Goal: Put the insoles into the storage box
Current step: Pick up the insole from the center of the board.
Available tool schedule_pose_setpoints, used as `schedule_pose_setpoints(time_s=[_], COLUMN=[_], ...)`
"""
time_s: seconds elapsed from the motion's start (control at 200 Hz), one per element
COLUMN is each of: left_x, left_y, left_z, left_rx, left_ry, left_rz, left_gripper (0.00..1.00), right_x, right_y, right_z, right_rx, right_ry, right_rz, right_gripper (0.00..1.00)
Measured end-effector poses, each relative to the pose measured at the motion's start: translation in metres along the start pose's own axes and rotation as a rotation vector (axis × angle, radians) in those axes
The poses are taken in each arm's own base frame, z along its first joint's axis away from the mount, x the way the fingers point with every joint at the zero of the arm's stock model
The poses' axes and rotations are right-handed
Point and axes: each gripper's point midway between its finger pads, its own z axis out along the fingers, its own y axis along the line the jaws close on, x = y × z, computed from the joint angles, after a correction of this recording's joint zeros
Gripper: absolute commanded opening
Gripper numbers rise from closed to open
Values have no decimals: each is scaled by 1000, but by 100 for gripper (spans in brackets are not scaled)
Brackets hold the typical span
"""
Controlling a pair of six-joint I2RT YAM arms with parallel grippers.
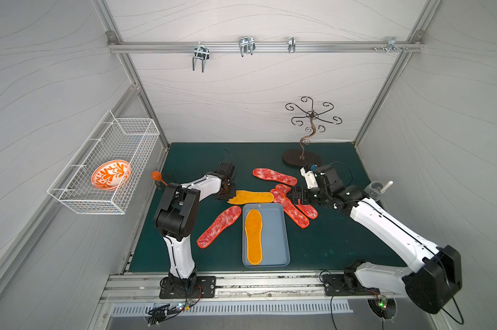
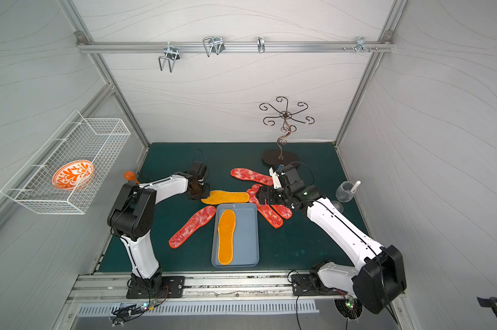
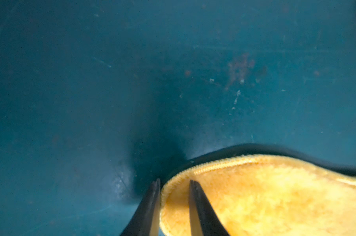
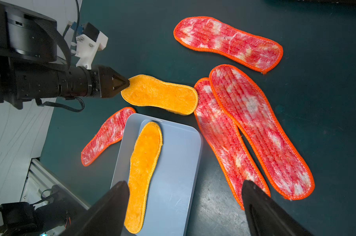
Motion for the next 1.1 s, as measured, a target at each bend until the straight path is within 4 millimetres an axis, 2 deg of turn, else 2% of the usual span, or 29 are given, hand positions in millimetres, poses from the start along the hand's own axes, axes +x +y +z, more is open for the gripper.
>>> schedule_pose_setpoints(time_s=[0.2, 0.33, 0.625, 0.795, 0.925, 1.1], left_x=[0, -1, -3, -5, -20, -64], left_y=[-1, -6, -10, -15, -25, -51], left_z=[1, 1, 0, -8, -37, -110], left_rx=[-3, -1, 4, 31, 86, 199], left_ry=[0, -2, -8, -14, -81, -275], left_rz=[10, 38, 78, 105, 125, 212], left_gripper=[21, 0, 0, 0, 0, 0], right_x=[-2, -4, -8, -11, -18, -30], right_y=[5, 8, 11, 13, 18, 25], right_z=[2, 2, 2, 1, -1, -6], right_rx=[-27, -42, -58, -71, -110, -185], right_ry=[-3, -10, -25, -35, -53, -87], right_rz=[24, 30, 26, 19, 1, -54], right_gripper=[91, 91, 91, 91, 91, 89])
